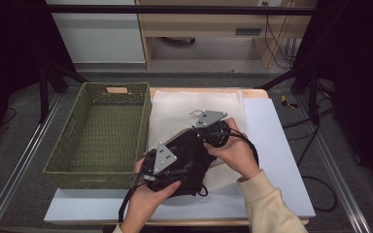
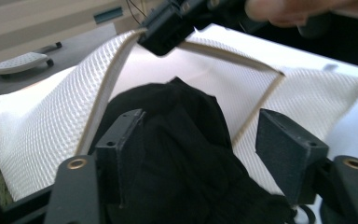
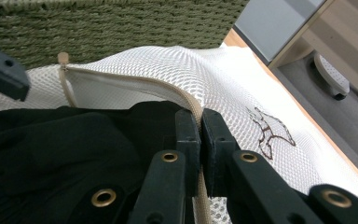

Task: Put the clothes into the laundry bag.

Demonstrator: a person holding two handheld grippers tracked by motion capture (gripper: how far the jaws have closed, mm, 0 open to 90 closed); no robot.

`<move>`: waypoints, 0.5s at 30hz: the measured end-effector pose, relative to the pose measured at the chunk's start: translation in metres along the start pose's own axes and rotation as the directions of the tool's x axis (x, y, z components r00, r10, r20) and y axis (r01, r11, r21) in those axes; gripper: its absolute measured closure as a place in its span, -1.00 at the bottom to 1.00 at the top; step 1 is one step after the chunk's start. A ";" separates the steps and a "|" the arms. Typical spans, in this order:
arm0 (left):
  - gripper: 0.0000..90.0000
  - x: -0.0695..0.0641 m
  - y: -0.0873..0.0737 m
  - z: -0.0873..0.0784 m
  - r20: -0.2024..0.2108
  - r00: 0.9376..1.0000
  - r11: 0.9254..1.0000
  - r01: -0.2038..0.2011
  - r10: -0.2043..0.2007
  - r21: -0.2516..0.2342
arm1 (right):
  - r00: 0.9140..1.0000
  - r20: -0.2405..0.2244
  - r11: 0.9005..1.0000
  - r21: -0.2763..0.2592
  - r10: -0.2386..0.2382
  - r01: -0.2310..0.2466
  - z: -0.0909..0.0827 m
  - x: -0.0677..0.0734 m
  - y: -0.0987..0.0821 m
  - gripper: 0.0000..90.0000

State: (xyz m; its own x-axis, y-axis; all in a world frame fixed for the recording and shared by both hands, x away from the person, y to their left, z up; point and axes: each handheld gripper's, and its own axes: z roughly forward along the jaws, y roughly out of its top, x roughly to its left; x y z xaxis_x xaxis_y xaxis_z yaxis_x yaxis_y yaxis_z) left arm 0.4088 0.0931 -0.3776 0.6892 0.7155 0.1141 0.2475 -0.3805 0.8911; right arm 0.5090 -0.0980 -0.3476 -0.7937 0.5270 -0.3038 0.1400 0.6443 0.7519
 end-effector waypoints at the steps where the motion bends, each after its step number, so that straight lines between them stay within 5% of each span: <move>1: -0.25 0.000 -0.002 -0.003 -0.001 1.000 1.000 0.006 -0.006 -0.003 | 1.000 0.005 1.000 0.000 -0.005 0.005 -0.001 0.000 0.000 0.92; 8: -0.16 -0.001 -0.014 -0.019 -0.016 0.998 0.998 0.055 -0.055 -0.002 | 1.000 0.001 1.000 -0.009 0.005 -0.005 0.002 0.004 -0.003 0.93; 15: 0.35 0.000 -0.028 -0.036 -0.062 0.996 0.998 0.064 -0.064 -0.004 | 1.000 0.003 1.000 -0.013 0.007 -0.007 0.000 0.005 -0.003 0.93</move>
State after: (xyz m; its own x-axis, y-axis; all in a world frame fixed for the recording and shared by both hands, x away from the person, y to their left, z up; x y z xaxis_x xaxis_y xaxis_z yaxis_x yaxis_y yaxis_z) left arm 0.3771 0.1247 -0.3872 0.6280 0.7737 0.0838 0.2886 -0.3316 0.8982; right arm 0.5044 -0.0973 -0.3519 -0.7907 0.5336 -0.3001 0.1383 0.6333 0.7614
